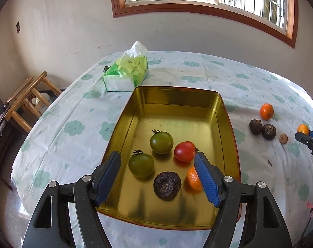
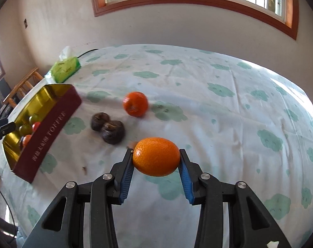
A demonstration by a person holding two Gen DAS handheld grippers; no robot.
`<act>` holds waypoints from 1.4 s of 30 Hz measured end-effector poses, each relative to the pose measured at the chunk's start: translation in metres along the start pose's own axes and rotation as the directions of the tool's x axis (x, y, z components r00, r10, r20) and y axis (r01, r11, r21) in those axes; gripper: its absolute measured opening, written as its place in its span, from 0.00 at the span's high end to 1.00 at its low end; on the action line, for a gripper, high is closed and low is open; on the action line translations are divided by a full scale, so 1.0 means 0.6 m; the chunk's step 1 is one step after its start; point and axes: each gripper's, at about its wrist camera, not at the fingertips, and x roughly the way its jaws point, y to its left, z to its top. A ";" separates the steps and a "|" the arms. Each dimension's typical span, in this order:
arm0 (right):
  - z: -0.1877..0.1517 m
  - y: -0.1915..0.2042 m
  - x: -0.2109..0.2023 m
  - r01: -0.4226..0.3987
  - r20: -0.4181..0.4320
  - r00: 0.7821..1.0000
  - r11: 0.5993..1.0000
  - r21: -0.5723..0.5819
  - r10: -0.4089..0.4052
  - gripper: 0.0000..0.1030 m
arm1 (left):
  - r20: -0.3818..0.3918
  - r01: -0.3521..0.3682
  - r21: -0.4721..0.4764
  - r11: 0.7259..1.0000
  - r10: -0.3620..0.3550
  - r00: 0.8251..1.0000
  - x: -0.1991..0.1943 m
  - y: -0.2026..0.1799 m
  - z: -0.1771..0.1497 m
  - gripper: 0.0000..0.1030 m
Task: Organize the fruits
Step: 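Carry large orange into tin tray and open right gripper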
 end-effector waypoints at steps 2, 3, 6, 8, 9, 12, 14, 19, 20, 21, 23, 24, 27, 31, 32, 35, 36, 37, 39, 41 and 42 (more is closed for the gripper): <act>0.018 0.050 0.001 -0.057 0.015 0.998 0.997 -0.051 0.058 0.62 | 0.005 -0.021 -0.017 1.000 0.021 1.000 -0.007 0.012 -0.005 0.27; 0.027 0.075 0.003 -0.088 0.019 0.996 0.993 -0.075 0.090 0.62 | 0.003 -0.029 -0.027 0.999 0.030 1.000 -0.009 0.018 -0.007 0.27; 0.049 0.145 0.017 -0.180 0.008 0.983 0.975 -0.129 0.183 0.62 | -0.006 -0.044 -0.053 0.998 0.044 0.999 -0.016 0.036 -0.015 0.27; 0.062 0.189 0.031 -0.222 -0.010 0.975 0.961 -0.165 0.224 0.62 | -0.013 -0.051 -0.073 0.996 0.051 0.999 -0.020 0.047 -0.019 0.27; 0.066 0.209 0.038 -0.235 -0.020 0.972 0.954 -0.185 0.236 0.62 | -0.017 -0.055 -0.079 0.995 0.054 0.998 -0.021 0.051 -0.020 0.27; 0.075 0.264 0.060 -0.246 -0.053 0.969 0.937 -0.247 0.241 0.62 | -0.033 -0.077 -0.085 0.993 0.075 0.997 -0.023 0.059 -0.025 0.27; 0.078 0.289 0.075 -0.254 -0.071 0.967 0.929 -0.268 0.244 0.62 | -0.034 -0.087 -0.090 0.992 0.084 0.996 -0.024 0.064 -0.029 0.27; 0.078 0.326 0.109 -0.250 -0.117 0.968 0.918 -0.307 0.224 0.62 | -0.042 -0.104 -0.087 0.991 0.100 0.994 -0.019 0.072 -0.033 0.27; 0.077 0.329 0.113 -0.249 -0.124 0.967 0.918 -0.310 0.221 0.62 | -0.043 -0.106 -0.084 0.991 0.103 0.994 -0.018 0.072 -0.033 0.27; 0.076 0.331 0.117 -0.248 -0.129 0.968 0.917 -0.313 0.217 0.62 | -0.042 -0.105 -0.083 0.991 0.102 0.994 -0.017 0.072 -0.032 0.27; 0.077 0.335 0.126 -0.237 -0.134 0.970 0.919 -0.316 0.204 0.62 | -0.040 -0.099 -0.081 0.992 0.096 0.995 -0.018 0.071 -0.031 0.27; 0.078 0.336 0.130 -0.238 -0.137 0.969 0.918 -0.317 0.204 0.62 | -0.041 -0.099 -0.079 0.992 0.096 0.994 -0.017 0.071 -0.030 0.27; 0.077 0.338 0.140 -0.238 -0.145 0.969 0.916 -0.322 0.201 0.61 | -0.034 -0.095 -0.078 0.992 0.092 0.995 -0.018 0.070 -0.029 0.27; 0.070 0.346 0.144 -0.236 -0.147 0.969 0.912 -0.336 0.196 0.61 | -0.035 -0.090 -0.078 0.993 0.087 0.996 -0.018 0.070 -0.029 0.27; 0.068 0.347 0.142 -0.231 -0.142 0.971 0.911 -0.341 0.193 0.60 | -0.035 -0.089 -0.078 0.993 0.086 0.996 -0.018 0.070 -0.028 0.27; 0.065 0.349 0.140 -0.227 -0.136 0.972 0.911 -0.345 0.191 0.60 | -0.037 -0.087 -0.077 0.993 0.084 0.996 -0.018 0.070 -0.028 0.27; 0.066 0.347 0.139 -0.230 -0.135 0.972 0.912 -0.339 0.195 0.60 | -0.037 -0.083 -0.076 0.994 0.080 0.996 -0.018 0.069 -0.028 0.27; 0.067 0.345 0.138 -0.234 -0.132 0.971 0.913 -0.334 0.200 0.59 | -0.039 -0.082 -0.075 0.994 0.079 0.996 -0.019 0.069 -0.027 0.27; 0.071 0.341 0.132 -0.240 -0.124 0.970 0.915 -0.325 0.210 0.52 | -0.043 -0.083 -0.077 0.994 0.080 0.996 -0.020 0.067 -0.026 0.27; 0.075 0.334 0.119 -0.255 -0.110 0.966 0.918 -0.303 0.232 0.51 | -0.049 -0.070 -0.077 0.995 0.066 0.997 -0.022 0.065 -0.024 0.27; 0.076 0.329 0.111 -0.265 -0.100 0.964 0.919 -0.291 0.246 0.51 | -0.050 -0.069 -0.075 0.995 0.066 0.997 -0.024 0.063 -0.024 0.27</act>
